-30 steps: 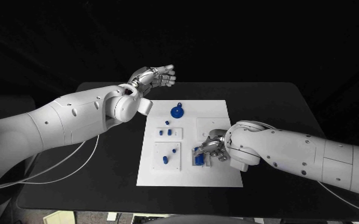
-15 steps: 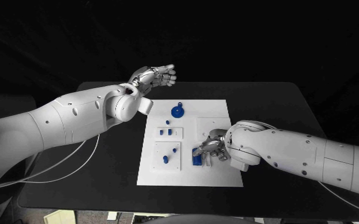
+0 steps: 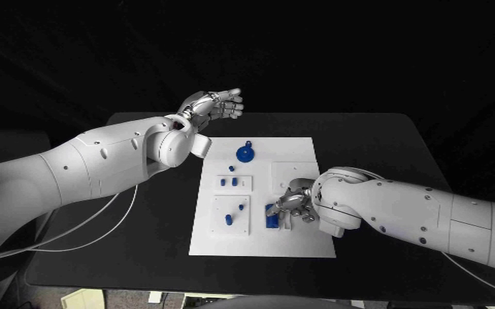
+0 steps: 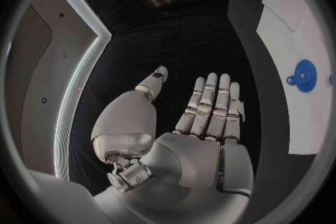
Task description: Assemble the parts on the task board
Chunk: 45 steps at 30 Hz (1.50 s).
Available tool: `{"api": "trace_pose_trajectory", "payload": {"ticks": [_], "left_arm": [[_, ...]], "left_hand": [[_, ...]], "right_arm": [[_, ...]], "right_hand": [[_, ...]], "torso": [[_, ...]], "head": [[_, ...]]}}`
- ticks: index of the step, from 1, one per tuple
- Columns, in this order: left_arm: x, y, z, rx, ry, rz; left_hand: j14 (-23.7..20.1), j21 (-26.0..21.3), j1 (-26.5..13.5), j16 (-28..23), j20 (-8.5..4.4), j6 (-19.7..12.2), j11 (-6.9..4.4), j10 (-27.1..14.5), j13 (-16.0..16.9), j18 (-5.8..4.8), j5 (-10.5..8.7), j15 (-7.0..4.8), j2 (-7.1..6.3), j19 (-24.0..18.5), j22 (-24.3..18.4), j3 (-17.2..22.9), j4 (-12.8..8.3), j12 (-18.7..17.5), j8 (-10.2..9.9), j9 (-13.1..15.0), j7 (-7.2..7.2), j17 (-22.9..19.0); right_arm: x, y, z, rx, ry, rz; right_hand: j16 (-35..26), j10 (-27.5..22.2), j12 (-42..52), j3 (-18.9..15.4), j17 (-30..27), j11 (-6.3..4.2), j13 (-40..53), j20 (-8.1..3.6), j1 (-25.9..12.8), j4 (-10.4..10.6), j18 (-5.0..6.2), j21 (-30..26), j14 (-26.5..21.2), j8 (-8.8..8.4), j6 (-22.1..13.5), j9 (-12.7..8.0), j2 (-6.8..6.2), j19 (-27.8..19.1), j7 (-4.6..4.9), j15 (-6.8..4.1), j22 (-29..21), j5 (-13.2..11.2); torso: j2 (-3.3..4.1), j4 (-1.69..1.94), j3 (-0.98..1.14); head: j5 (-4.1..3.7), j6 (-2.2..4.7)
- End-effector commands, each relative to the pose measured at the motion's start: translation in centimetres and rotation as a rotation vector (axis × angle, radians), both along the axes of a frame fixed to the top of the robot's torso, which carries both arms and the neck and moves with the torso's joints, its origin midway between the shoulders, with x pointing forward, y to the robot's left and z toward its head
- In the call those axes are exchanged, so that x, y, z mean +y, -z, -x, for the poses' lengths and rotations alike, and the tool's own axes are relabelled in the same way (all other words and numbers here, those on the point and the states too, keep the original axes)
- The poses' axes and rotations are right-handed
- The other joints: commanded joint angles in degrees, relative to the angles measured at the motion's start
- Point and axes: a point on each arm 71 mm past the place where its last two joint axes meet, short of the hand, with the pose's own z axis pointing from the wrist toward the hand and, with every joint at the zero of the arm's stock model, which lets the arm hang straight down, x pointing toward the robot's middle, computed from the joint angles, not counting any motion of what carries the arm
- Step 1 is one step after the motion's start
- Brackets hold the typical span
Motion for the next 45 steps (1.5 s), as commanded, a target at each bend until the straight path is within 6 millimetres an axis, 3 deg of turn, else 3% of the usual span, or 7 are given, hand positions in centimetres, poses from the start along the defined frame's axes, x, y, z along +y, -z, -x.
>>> {"api": "trace_pose_trajectory", "payload": {"ticks": [1, 9, 11, 16, 24, 31, 45], "left_arm": [[-0.2, -0.1, 0.0, -0.004, 0.011, 0.01], [0.0, -0.2, 0.0, -0.004, 0.009, 0.01], [0.0, -0.2, 0.0, -0.004, 0.008, 0.009], [0.0, -0.2, 0.0, -0.004, 0.009, 0.01], [0.0, -0.2, 0.0, -0.004, 0.01, 0.01], [0.0, -0.1, 0.0, -0.004, 0.009, 0.01], [0.1, -0.2, 0.0, -0.004, 0.007, 0.009]], "left_hand": [[0.46, -0.38, -0.01, -0.05, 0.01, 0.37, 0.01, 0.24, -0.08, -0.53, -0.07, 0.07, 0.05, 0.46, 0.06, 0.0, -0.14, -0.27, -0.01, -0.06, 0.47, -0.05], [0.46, -0.39, 0.01, -0.05, 0.0, 0.38, 0.01, 0.25, -0.08, -0.52, -0.06, 0.07, 0.06, 0.46, 0.06, 0.01, -0.15, -0.28, -0.01, -0.06, 0.47, -0.05], [0.47, -0.39, 0.01, -0.05, 0.0, 0.38, 0.01, 0.25, -0.08, -0.52, -0.07, 0.07, 0.07, 0.47, 0.07, 0.02, -0.14, -0.28, -0.01, -0.06, 0.47, -0.06], [0.47, -0.41, 0.03, -0.05, 0.01, 0.4, 0.01, 0.26, -0.08, -0.52, -0.07, 0.07, 0.08, 0.47, 0.07, 0.03, -0.14, -0.29, -0.01, -0.07, 0.47, -0.06], [0.49, -0.43, 0.03, -0.06, 0.01, 0.41, 0.0, 0.28, -0.08, -0.52, -0.07, 0.07, 0.08, 0.48, 0.08, 0.04, -0.13, -0.3, 0.0, -0.08, 0.47, -0.07], [0.5, -0.44, 0.02, -0.06, 0.02, 0.42, 0.0, 0.29, -0.08, -0.52, -0.08, 0.07, 0.07, 0.49, 0.09, 0.03, -0.12, -0.31, 0.0, -0.08, 0.48, -0.07], [0.51, -0.48, 0.0, -0.08, 0.02, 0.44, 0.0, 0.31, -0.08, -0.52, -0.08, 0.07, 0.06, 0.5, 0.11, 0.03, -0.08, -0.34, -0.01, -0.1, 0.51, -0.09]], "right_arm": [[-0.1, 0.0, 0.2, -0.032, -0.028, -0.021], [0.0, -0.4, 1.1, -0.044, -0.105, -0.019], [0.0, -0.4, 1.2, -0.041, -0.117, -0.015], [0.0, -0.4, 1.4, -0.05, -0.139, 0.0], [0.4, -0.3, 1.4, -0.066, -0.151, 0.02], [0.2, -0.1, 1.1, -0.078, -0.129, 0.04], [0.3, 0.1, 1.2, -0.087, -0.117, 0.048]], "right_hand": [[-0.27, -0.07, -0.31, 0.09, 0.07, 0.1, 0.08, -0.31, 0.34, 0.32, 4.88, 0.01, 0.07, 0.31, -0.25, 0.19, -0.32, -0.05, 0.04, -0.33, 0.68, -0.25], [-0.31, 0.07, -0.24, 0.13, 0.2, 0.0, 0.17, -0.6, 3.41, -1.97, 4.88, 0.14, 0.12, 0.53, 0.0, 0.49, -0.6, 0.03, -0.07, -0.43, 0.75, -0.27], [-0.3, 0.16, -0.19, -0.27, 0.29, -0.11, 0.21, -0.67, 6.02, -4.4, 4.88, 0.27, 0.15, 0.85, 0.45, 0.75, -0.59, 0.07, -0.17, -0.52, 0.82, -0.26], [-0.49, 0.32, -0.38, -1.7, 0.41, -0.23, 0.13, -0.34, 8.71, -7.16, 4.88, 0.22, 0.21, 1.1, 0.89, 1.13, -0.1, 0.01, -0.32, -0.63, 0.73, -0.29], [-0.55, 0.47, -0.45, -2.45, 0.5, -0.29, 0.09, -0.12, 9.12, -7.75, 4.88, 0.17, 0.27, 1.2, 1.18, 1.29, 0.38, 0.02, -0.4, -0.67, 0.67, -0.29], [-0.6, 0.65, -0.56, -2.71, 0.62, -0.42, 0.04, 0.1, 9.33, -7.93, 4.88, 0.14, 0.32, 1.29, 1.6, 1.42, 2.75, 0.09, -0.52, -0.76, 0.62, -0.3], [-0.62, 0.89, -0.68, -2.52, 0.8, -0.54, -0.01, 0.34, 9.32, -8.01, 4.88, 0.14, 0.37, 1.34, 2.19, 1.46, 4.39, 0.15, -0.66, -0.86, 0.6, -0.24]], "torso": [[0.02, 0.02, 0.04], [0.0, -0.01, 0.02], [0.03, 0.0, 0.03], [0.02, -0.04, 0.01], [0.01, -0.01, 0.03], [0.06, 0.01, -0.01], [0.01, 0.01, -0.05]], "head": [[0.02, 0.22], [0.08, 0.2], [0.11, 0.19], [0.11, 0.16], [0.1, 0.04], [0.07, -0.09], [0.16, -0.46]]}}
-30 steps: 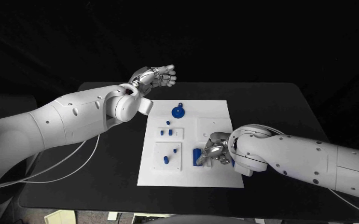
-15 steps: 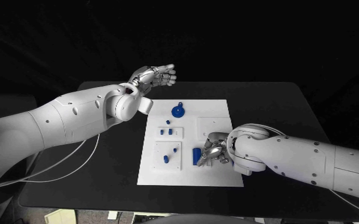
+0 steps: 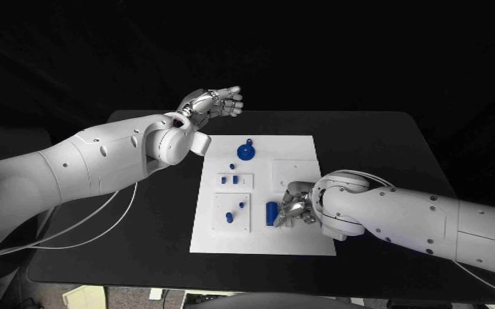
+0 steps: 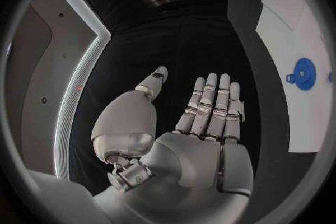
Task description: Assemble the parts on the task board
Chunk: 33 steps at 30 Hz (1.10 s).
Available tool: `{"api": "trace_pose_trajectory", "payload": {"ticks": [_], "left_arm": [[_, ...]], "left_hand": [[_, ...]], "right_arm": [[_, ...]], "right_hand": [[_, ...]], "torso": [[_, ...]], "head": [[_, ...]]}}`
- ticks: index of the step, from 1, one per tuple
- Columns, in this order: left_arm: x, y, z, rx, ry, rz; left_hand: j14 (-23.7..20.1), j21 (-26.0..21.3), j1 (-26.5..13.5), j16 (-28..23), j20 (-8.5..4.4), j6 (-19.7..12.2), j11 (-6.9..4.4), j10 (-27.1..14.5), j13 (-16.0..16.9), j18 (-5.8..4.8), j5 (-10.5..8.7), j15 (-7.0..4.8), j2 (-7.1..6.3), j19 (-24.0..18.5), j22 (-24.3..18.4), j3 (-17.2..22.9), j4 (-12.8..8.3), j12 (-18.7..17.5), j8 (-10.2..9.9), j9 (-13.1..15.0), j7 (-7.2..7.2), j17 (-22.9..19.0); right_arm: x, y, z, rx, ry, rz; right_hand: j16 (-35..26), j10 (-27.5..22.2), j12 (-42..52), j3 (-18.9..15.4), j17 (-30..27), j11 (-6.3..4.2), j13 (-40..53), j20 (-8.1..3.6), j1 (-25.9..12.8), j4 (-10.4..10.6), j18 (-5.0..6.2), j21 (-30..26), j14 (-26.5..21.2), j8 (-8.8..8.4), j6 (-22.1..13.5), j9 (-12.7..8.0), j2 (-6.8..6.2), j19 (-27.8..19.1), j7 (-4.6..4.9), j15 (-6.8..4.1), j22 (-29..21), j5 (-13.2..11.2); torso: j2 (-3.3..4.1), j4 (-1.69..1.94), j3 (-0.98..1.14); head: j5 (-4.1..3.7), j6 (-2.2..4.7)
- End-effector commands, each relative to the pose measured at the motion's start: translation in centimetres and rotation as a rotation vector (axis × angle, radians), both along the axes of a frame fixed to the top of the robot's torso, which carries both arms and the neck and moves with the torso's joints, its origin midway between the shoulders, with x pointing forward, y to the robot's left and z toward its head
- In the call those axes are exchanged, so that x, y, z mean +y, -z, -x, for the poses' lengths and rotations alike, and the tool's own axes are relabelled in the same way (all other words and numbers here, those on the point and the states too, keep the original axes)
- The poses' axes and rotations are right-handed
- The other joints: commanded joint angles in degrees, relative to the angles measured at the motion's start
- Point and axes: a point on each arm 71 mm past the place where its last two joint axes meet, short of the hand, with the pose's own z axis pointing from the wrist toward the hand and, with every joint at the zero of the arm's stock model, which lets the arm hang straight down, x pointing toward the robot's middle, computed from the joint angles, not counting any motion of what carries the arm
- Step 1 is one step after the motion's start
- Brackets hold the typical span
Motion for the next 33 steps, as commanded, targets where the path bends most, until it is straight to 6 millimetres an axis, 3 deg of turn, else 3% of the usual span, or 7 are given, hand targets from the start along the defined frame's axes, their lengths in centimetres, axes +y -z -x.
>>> {"api": "trace_pose_trajectory", "payload": {"ticks": [1, 16, 21, 23, 26, 33], "left_arm": [[-0.2, -0.2, 0.0, -0.005, 0.012, 0.011], [-0.1, -0.2, 0.0, -0.005, 0.01, 0.011], [-0.1, -0.2, 0.0, -0.005, 0.011, 0.011], [-0.1, -0.2, 0.0, -0.004, 0.01, 0.01], [0.0, -0.2, 0.0, -0.005, 0.009, 0.01], [0.5, -0.2, -0.1, -0.007, 0.005, 0.009]], "left_hand": [[0.51, -0.26, -0.01, -0.08, 0.02, 0.44, 0.0, 0.31, -0.09, -0.53, -0.08, 0.07, 0.06, 0.5, 0.08, 0.03, -0.07, -0.34, 0.0, -0.06, 0.51, -0.1], [0.52, -0.29, -0.03, -0.09, 0.02, 0.43, 0.0, 0.32, -0.09, -0.52, -0.07, 0.08, 0.06, 0.52, 0.1, 0.03, -0.03, -0.37, -0.02, -0.09, 0.54, -0.11], [0.53, -0.3, -0.03, -0.1, 0.02, 0.42, 0.01, 0.32, -0.1, -0.52, -0.07, 0.07, 0.06, 0.52, 0.11, 0.04, -0.03, -0.37, -0.03, -0.1, 0.54, -0.12], [0.53, -0.31, -0.02, -0.1, 0.02, 0.42, 0.01, 0.32, -0.1, -0.52, -0.07, 0.07, 0.06, 0.53, 0.11, 0.04, -0.03, -0.38, -0.03, -0.1, 0.55, -0.12], [0.53, -0.31, -0.02, -0.1, 0.02, 0.42, 0.01, 0.32, -0.1, -0.52, -0.07, 0.07, 0.06, 0.53, 0.11, 0.04, -0.02, -0.38, -0.03, -0.1, 0.55, -0.12], [0.52, -0.34, -0.03, -0.12, 0.02, 0.41, 0.01, 0.31, -0.1, -0.52, -0.08, 0.08, -0.03, 0.52, 0.12, 0.02, -0.03, -0.4, -0.04, -0.12, 0.55, -0.13]], "right_arm": [[0.0, 0.0, 0.0, -0.018, -0.001, 0.012], [-0.3, 0.0, 0.0, -0.014, 0.005, 0.002], [-0.8, 0.1, 0.1, 0.021, 0.019, -0.024], [-1.4, 0.0, 0.2, 0.022, 0.033, -0.045], [-2.4, -0.3, 0.5, 0.02, 0.049, -0.071], [-4.8, -2.6, 0.0, -0.029, 0.078, -0.089]], "right_hand": [[-0.36, 0.5, -0.26, 0.02, 0.12, -0.12, -0.1, 0.54, -0.26, -0.11, 4.9, 0.14, 0.07, 0.19, 0.8, 0.03, 0.69, -0.07, 0.33, -0.29, 0.61, -0.2], [-0.5, 0.78, -0.57, 0.49, 0.42, -0.16, -0.14, 0.86, -3.44, 2.39, 4.9, 0.08, 0.16, -0.35, 1.34, -0.43, 1.83, 0.01, 0.29, -0.32, 0.63, 1.24], [-0.56, 0.72, -0.62, 0.63, 0.52, -0.16, -0.08, 0.75, -3.33, 1.7, 4.9, 0.13, 0.16, -0.55, 1.33, -0.54, 0.31, -0.05, 0.29, -0.34, 0.71, 1.58], [-0.65, 0.65, -0.66, 0.57, 0.54, -0.12, -0.03, 0.71, -3.65, 1.75, 4.9, 0.09, 0.16, -0.68, 1.29, -0.6, -1.26, -0.05, 0.33, -0.31, 0.69, 1.93], [-0.78, 0.58, -0.63, 0.18, 0.56, 0.1, 0.07, 0.59, -4.1, 1.99, 4.9, -0.01, 0.18, -1.38, 0.08, -0.79, -2.58, -0.01, 0.61, -0.15, 0.63, 1.91], [-0.65, 0.84, -0.28, -0.16, 0.78, 0.52, 0.31, 0.35, -4.03, 2.2, 4.9, 0.02, 0.33, -1.87, -0.96, -0.73, -2.27, 0.2, 1.03, 0.26, 0.62, 0.83]], "torso": [[-0.02, 0.0, -0.03], [-0.03, -0.02, 0.0], [-0.03, -0.02, -0.01], [-0.02, -0.04, 0.0], [-0.05, -0.04, 0.02], [-0.09, -0.12, 0.04]], "head": [[-0.02, -0.03], [0.06, -0.05], [0.03, -0.02], [0.01, 0.05], [-0.05, 0.23], [-0.38, 0.78]]}}
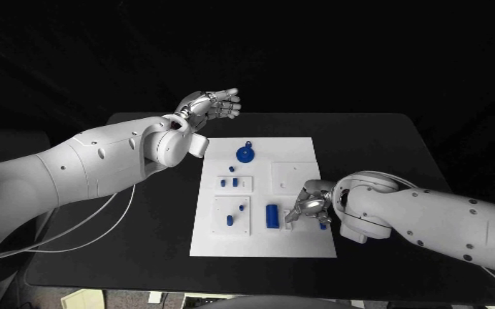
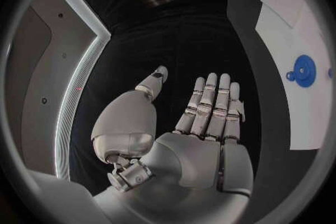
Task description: Assemble the parts on the task board
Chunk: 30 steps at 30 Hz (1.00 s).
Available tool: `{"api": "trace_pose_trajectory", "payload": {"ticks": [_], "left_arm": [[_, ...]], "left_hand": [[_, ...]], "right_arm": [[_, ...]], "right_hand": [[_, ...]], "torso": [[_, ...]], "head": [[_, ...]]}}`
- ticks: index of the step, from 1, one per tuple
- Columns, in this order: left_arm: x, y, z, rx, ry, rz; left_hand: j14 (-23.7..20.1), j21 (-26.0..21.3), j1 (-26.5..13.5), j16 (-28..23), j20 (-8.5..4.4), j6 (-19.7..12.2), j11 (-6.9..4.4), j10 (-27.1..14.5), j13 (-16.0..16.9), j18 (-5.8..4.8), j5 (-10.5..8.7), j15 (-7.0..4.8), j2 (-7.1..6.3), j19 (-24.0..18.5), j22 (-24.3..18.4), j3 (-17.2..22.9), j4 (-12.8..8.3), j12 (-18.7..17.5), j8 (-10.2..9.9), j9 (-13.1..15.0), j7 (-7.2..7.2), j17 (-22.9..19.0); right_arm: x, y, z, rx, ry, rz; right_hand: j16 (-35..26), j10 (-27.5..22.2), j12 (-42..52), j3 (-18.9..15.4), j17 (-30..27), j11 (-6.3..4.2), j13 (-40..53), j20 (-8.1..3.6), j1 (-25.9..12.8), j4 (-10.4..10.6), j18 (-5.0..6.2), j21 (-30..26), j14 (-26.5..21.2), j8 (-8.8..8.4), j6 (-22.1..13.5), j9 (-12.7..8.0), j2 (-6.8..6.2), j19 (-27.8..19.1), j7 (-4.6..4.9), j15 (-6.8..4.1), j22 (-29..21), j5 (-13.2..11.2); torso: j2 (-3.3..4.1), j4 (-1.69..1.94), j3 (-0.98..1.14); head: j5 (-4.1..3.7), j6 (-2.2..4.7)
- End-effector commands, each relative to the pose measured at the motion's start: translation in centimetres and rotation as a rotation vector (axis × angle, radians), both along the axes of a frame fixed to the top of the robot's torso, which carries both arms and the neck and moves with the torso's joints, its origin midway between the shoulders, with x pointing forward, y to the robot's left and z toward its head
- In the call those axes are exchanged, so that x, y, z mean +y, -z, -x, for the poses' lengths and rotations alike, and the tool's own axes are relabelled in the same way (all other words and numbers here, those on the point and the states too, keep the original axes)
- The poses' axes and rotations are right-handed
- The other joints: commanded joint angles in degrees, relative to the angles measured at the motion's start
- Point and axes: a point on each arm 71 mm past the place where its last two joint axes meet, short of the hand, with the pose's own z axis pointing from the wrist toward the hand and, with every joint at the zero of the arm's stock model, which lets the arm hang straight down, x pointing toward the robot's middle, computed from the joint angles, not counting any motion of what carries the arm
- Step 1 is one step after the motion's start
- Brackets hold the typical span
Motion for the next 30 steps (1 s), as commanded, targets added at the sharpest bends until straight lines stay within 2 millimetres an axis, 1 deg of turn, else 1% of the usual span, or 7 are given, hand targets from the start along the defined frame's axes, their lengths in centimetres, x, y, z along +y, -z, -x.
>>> {"api": "trace_pose_trajectory", "payload": {"ticks": [1, 5, 7, 14, 19, 24, 30], "left_arm": [[0.1, -0.2, 0.0, -0.007, 0.011, 0.012], [0.3, -0.2, 0.0, -0.008, 0.008, 0.011], [0.3, -0.2, 0.0, -0.008, 0.008, 0.011], [0.5, -0.1, 0.0, -0.007, 0.004, 0.009], [0.5, -0.1, 0.0, -0.006, 0.006, 0.009], [0.4, -0.1, 0.0, -0.006, 0.007, 0.01], [0.4, -0.1, 0.1, -0.006, 0.008, 0.01]], "left_hand": [[0.32, -0.36, -0.03, -0.12, 0.03, 0.41, 0.0, 0.3, -0.06, -0.53, -0.08, -0.12, -0.08, 0.51, 0.09, 0.0, -0.04, -0.35, -0.05, -0.08, 0.53, -0.1], [0.32, -0.4, -0.03, -0.14, 0.03, 0.41, -0.03, 0.28, -0.07, -0.54, -0.08, -0.13, -0.16, 0.48, 0.1, -0.02, -0.06, -0.37, -0.05, -0.09, 0.49, -0.11], [0.32, -0.4, -0.02, -0.14, 0.03, 0.41, -0.04, 0.29, -0.07, -0.54, -0.08, -0.13, -0.16, 0.48, 0.1, -0.01, -0.06, -0.37, -0.05, -0.09, 0.47, -0.11], [0.34, -0.43, -0.01, -0.14, 0.03, 0.43, -0.07, 0.3, -0.07, -0.55, -0.08, -0.14, -0.17, 0.47, 0.11, 0.0, -0.05, -0.37, -0.04, -0.1, 0.44, -0.11], [0.35, -0.44, 0.0, -0.13, 0.03, 0.44, -0.09, 0.31, -0.06, -0.55, -0.08, -0.15, -0.16, 0.47, 0.12, 0.01, -0.04, -0.37, -0.04, -0.1, 0.41, -0.12], [0.37, -0.46, 0.0, -0.13, 0.03, 0.45, -0.09, 0.32, -0.06, -0.55, -0.08, -0.15, -0.18, 0.47, 0.13, 0.01, -0.04, -0.37, -0.04, -0.11, 0.41, -0.12], [0.37, -0.47, -0.01, -0.14, 0.03, 0.45, -0.09, 0.32, -0.06, -0.56, -0.08, -0.15, -0.2, 0.47, 0.13, 0.0, -0.03, -0.38, -0.04, -0.11, 0.41, -0.12]], "right_arm": [[-1.1, -1.1, -0.4, -0.031, 0.014, -0.025], [-3.3, -2.3, -1.4, -0.07, 0.06, -0.002], [-4.2, -2.5, -1.7, -0.084, 0.071, 0.016], [-7.0, -2.2, -2.1, -0.076, 0.086, 0.113], [-7.6, -1.7, -2.0, -0.04, 0.089, 0.139], [-7.5, -0.8, -1.5, -0.046, 0.08, 0.175], [-7.3, 0.0, -1.1, -0.062, 0.071, 0.207]], "right_hand": [[-0.14, 0.15, 0.2, -0.33, 0.1, 0.24, 0.08, -0.16, 0.04, -0.03, 4.87, 0.03, 0.35, -0.25, -0.37, 0.06, 0.1, 0.13, -0.04, 0.21, 0.58, -0.34], [-0.06, 0.24, 0.29, -0.42, 0.23, 0.31, 0.13, -0.24, 0.26, -0.1, 4.87, 0.08, 0.37, -0.34, -0.6, 0.14, 0.66, 0.18, 0.04, 0.29, 0.62, -0.83], [-0.05, 0.26, 0.3, -0.42, 0.25, 0.32, 0.14, -0.25, 0.34, -0.15, 4.87, 0.09, 0.37, -0.32, -0.59, 0.17, 0.74, 0.19, 0.04, 0.3, 0.63, -0.89], [0.03, 0.43, 0.35, -0.22, 0.45, 0.18, 0.14, -0.24, 1.17, -0.67, 4.87, 0.21, 0.4, 0.13, 0.21, 0.54, 1.42, 0.2, -0.14, 0.2, 0.73, -0.96], [0.0, 0.44, 0.26, 0.07, 0.52, 0.01, 0.1, -0.09, 1.41, -0.72, 4.87, 0.24, 0.39, 0.49, 0.93, 0.77, 1.77, 0.1, -0.33, 0.08, 0.78, -0.97], [0.02, 0.53, 0.22, 0.47, 0.61, -0.14, 0.06, 0.12, 1.63, -0.8, 4.87, 0.36, 0.43, 0.7, 1.5, 0.88, 2.48, 0.02, -0.5, -0.03, 0.88, -1.04], [0.02, 0.7, 0.15, 1.42, 0.69, -0.27, 0.0, 0.37, 1.79, -0.4, 4.87, 0.48, 0.46, 0.77, 1.93, 0.89, 2.29, 0.0, -0.63, -0.13, 0.91, -1.28]], "torso": [[0.0, -0.08, 0.04], [-0.06, -0.18, 0.1], [-0.02, -0.08, 0.11], [0.04, -0.07, 0.15], [0.03, -0.1, 0.13], [0.04, 0.01, 0.09], [0.07, 0.05, 0.01]], "head": [[-0.32, 0.45], [-0.62, 0.84], [-0.85, 1.03], [-1.41, 1.49], [-1.69, 1.6], [-1.95, 1.63], [-2.07, 1.45]]}}
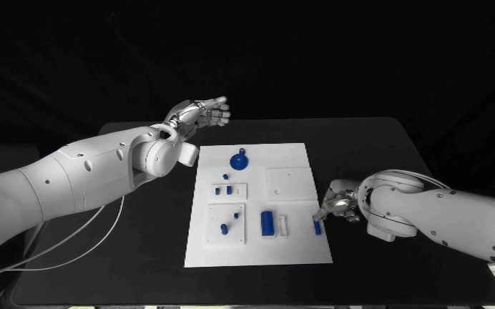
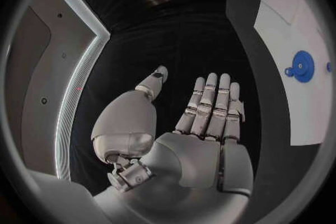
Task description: Assemble the parts on the task board
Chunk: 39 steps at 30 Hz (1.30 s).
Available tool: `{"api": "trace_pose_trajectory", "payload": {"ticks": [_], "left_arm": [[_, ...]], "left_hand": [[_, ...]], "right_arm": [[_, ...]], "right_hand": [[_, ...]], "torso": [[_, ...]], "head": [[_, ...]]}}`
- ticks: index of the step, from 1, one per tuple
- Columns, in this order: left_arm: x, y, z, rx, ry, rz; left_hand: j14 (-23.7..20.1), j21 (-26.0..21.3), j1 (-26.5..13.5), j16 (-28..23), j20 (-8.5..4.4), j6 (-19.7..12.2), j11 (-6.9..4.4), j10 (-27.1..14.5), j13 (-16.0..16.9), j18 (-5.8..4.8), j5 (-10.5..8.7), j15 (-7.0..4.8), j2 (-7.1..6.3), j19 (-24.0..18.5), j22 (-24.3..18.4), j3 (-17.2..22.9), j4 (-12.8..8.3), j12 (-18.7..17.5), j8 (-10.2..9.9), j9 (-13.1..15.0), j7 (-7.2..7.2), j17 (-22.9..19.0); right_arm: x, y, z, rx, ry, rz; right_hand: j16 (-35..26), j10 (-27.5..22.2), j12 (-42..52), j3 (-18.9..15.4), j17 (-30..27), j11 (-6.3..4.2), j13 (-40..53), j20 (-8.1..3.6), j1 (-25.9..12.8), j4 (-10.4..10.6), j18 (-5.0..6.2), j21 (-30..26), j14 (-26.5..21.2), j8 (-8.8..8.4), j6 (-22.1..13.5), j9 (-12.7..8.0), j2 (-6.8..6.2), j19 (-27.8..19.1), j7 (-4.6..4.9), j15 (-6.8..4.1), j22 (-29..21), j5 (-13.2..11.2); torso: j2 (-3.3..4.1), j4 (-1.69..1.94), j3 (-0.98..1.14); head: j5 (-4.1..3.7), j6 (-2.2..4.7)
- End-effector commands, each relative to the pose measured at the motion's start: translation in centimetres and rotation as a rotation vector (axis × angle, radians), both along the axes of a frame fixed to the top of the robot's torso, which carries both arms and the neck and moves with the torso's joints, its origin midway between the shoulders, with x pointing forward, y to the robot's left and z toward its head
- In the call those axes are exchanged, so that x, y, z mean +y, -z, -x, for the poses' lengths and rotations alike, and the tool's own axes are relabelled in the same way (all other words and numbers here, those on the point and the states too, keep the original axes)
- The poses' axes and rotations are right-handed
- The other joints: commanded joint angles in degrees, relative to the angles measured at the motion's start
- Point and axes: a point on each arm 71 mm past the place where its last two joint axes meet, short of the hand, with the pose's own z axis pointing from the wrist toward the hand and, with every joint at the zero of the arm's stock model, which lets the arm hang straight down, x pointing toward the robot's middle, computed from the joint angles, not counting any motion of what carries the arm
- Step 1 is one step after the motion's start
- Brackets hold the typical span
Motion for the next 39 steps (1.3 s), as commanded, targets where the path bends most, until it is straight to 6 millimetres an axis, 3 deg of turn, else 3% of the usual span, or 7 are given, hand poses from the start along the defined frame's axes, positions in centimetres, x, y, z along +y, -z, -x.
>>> {"api": "trace_pose_trajectory", "payload": {"ticks": [1, 10, 15, 20, 28, 39], "left_arm": [[-0.2, -0.2, 0.0, -0.006, 0.015, 0.013], [-0.4, -0.2, 0.1, -0.006, 0.02, 0.015], [-0.3, -0.2, 0.1, -0.005, 0.019, 0.014], [-0.2, -0.2, 0.1, -0.005, 0.017, 0.014], [-0.2, -0.2, 0.1, -0.005, 0.018, 0.014], [-0.3, -0.2, 0.1, -0.004, 0.018, 0.014]], "left_hand": [[0.36, -0.25, -0.01, -0.14, 0.03, 0.45, -0.1, 0.32, -0.08, -0.56, -0.08, -0.15, -0.21, 0.46, 0.07, 0.0, -0.02, -0.23, -0.04, -0.07, 0.4, -0.07], [0.36, -0.28, -0.02, -0.16, 0.03, 0.44, -0.11, 0.31, -0.08, -0.57, -0.08, -0.15, -0.23, 0.45, 0.09, 0.0, 0.0, -0.25, -0.05, -0.08, 0.4, -0.08], [0.37, -0.3, -0.01, -0.16, 0.02, 0.43, -0.12, 0.31, -0.08, -0.58, -0.08, -0.15, -0.23, 0.45, 0.09, 0.01, 0.01, -0.25, -0.06, -0.09, 0.4, -0.09], [0.38, -0.31, -0.01, -0.16, 0.02, 0.44, -0.14, 0.31, -0.08, -0.58, -0.08, -0.15, -0.23, 0.45, 0.1, 0.01, 0.01, -0.26, -0.06, -0.1, 0.39, -0.09], [0.39, -0.34, 0.01, -0.16, 0.02, 0.44, -0.16, 0.31, -0.08, -0.59, -0.08, -0.16, -0.21, 0.44, 0.12, 0.03, 0.03, -0.26, -0.06, -0.11, 0.38, -0.09], [0.41, -0.37, 0.01, -0.17, 0.02, 0.44, -0.16, 0.31, -0.08, -0.6, -0.08, -0.16, -0.19, 0.42, 0.13, 0.04, 0.05, -0.27, -0.07, -0.12, 0.4, -0.1]], "right_arm": [[-0.1, 0.3, 0.1, -0.015, -0.022, 0.061], [0.6, 1.6, 0.7, -0.006, -0.044, 0.082], [1.0, 2.1, 0.6, -0.026, -0.051, 0.097], [1.8, 2.5, 0.6, -0.038, -0.069, 0.104], [3.4, 3.2, 0.9, -0.163, -0.207, 0.226], [5.0, 3.6, 1.4, -0.169, -0.285, 0.268]], "right_hand": [[0.02, 0.31, 0.14, 0.42, 0.08, -0.27, -0.07, 0.28, 0.04, 0.17, 4.87, 0.27, 0.03, 0.26, 0.79, 0.07, 0.27, -0.13, 0.14, -0.27, 0.93, -0.18], [0.03, 0.4, 0.1, 0.8, 0.13, -0.31, -0.1, 0.42, -0.11, 0.48, 4.87, 0.36, 0.05, 0.25, 0.96, 0.05, 0.5, -0.12, 0.11, -0.29, 0.95, -0.18], [0.05, 0.47, 0.05, 1.28, 0.19, -0.36, -0.13, 0.53, -0.07, 0.62, 4.87, 0.44, 0.07, 0.26, 1.17, 0.03, 1.16, -0.14, 0.05, -0.32, 0.96, -0.19], [0.04, 0.52, -0.01, 2.26, 0.25, -0.41, -0.14, 0.62, -0.01, 1.02, 4.87, 0.54, 0.05, 0.23, 1.31, 0.02, 0.88, -0.16, 0.0, -0.37, 0.96, -0.28], [0.06, 0.61, -0.04, 3.46, 0.33, -0.46, -0.14, 0.69, 0.3, 1.27, 4.87, 0.7, 0.07, 0.23, 1.5, 0.05, 1.44, -0.14, -0.05, -0.41, 0.96, -0.31], [0.05, 0.61, -0.11, 4.4, 0.41, -0.42, -0.11, 0.79, 0.73, 0.76, 4.87, 0.91, 0.06, 0.12, 1.42, 0.08, 0.22, -0.16, 0.0, -0.37, 0.95, -0.31]], "torso": [[0.03, 0.08, -0.08], [0.02, 0.08, -0.14], [0.07, 0.08, -0.08], [0.04, 0.11, -0.04], [0.04, 0.09, -0.1], [-0.01, 0.04, -0.15]], "head": [[-0.11, -0.14], [0.02, -0.49], [0.33, -0.66], [0.48, -0.99], [0.66, -1.28], [0.76, -1.51]]}}
